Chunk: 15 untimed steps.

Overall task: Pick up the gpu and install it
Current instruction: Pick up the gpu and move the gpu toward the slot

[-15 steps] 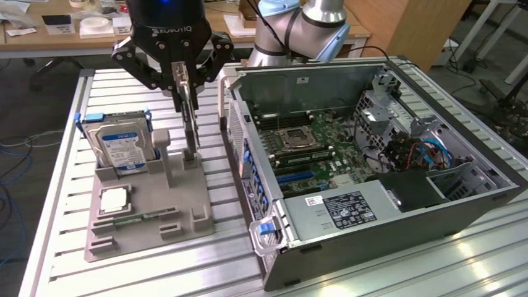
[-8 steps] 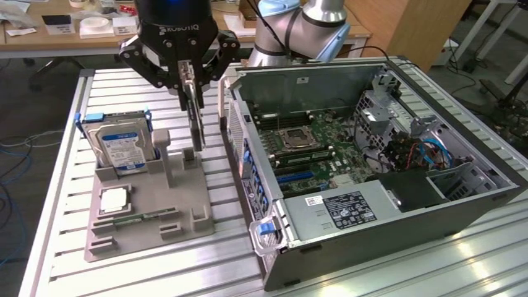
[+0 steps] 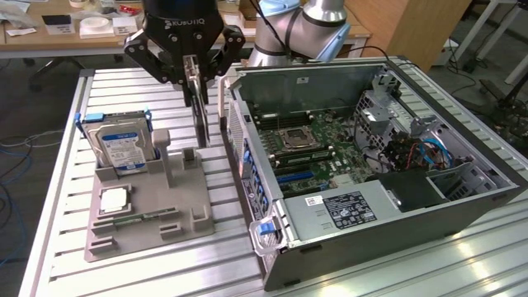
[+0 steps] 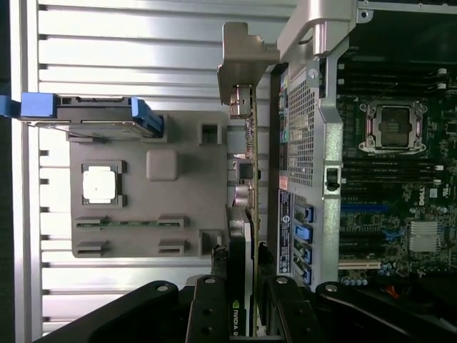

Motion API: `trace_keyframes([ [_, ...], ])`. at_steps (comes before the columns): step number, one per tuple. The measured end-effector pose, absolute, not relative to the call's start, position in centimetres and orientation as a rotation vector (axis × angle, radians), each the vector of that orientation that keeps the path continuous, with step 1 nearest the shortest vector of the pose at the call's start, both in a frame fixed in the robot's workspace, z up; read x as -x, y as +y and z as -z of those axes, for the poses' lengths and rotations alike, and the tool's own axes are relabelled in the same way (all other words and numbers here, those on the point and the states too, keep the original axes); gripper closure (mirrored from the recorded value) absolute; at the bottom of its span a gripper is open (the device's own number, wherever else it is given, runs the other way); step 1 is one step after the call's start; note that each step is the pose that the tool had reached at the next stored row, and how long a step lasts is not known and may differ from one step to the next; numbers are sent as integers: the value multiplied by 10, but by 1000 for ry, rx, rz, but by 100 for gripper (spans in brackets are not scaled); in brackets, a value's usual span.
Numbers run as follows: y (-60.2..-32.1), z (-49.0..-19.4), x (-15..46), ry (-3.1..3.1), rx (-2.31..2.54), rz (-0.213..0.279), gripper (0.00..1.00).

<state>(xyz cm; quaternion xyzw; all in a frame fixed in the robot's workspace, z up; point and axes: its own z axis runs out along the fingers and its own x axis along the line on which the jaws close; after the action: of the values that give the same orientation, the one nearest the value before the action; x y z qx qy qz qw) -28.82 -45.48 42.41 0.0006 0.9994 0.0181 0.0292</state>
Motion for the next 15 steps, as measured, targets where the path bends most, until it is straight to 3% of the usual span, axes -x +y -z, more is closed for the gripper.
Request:
trace_keyframes([
  [15,-455,-427,263,3083,-2,-59,73],
])
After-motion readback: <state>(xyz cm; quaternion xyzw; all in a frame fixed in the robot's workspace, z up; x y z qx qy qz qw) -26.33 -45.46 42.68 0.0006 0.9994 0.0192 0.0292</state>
